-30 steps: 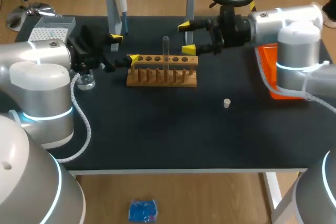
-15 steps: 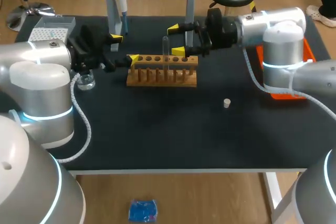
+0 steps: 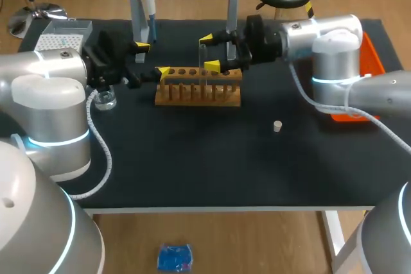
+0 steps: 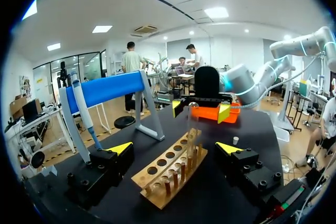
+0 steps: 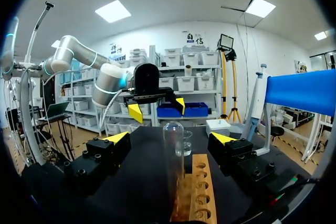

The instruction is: Invert the test tube, pick up the pipette, mount the tip to pipette, aspirate from beaker and dispense into the tube, eject the tip, return the pipette, and cap with the stopper.

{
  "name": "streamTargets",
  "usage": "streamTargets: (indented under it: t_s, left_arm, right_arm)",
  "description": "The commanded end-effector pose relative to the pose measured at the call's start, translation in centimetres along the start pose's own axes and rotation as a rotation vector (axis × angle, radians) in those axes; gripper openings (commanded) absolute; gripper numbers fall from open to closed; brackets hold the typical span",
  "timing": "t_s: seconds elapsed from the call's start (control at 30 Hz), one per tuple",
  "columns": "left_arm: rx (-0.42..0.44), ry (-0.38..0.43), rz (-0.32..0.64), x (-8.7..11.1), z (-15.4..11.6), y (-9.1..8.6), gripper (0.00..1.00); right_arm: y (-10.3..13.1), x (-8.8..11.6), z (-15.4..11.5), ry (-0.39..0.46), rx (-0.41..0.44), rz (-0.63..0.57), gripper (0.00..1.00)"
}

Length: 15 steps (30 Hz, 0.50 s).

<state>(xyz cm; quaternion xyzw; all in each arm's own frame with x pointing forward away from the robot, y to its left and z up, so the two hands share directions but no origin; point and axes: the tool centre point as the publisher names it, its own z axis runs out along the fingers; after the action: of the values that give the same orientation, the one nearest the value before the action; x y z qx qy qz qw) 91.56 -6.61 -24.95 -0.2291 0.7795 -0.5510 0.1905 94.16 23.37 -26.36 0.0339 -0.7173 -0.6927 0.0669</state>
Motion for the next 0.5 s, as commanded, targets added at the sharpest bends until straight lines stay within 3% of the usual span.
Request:
streamTargets:
  t_s: [0.03, 0.5]
  left_arm:
    - [0.007, -0.005, 0.002, 0.1, 0.0, 0.2, 1.00]
    - [0.007, -0.005, 0.002, 0.1, 0.0, 0.2, 1.00]
  right_arm:
    - [-0.5, -0.4, 0.2, 0.008, -0.016, 0.003, 1.00]
    - [-1.7, -0.4, 0.3, -0.005, -0.026, -0.012, 1.00]
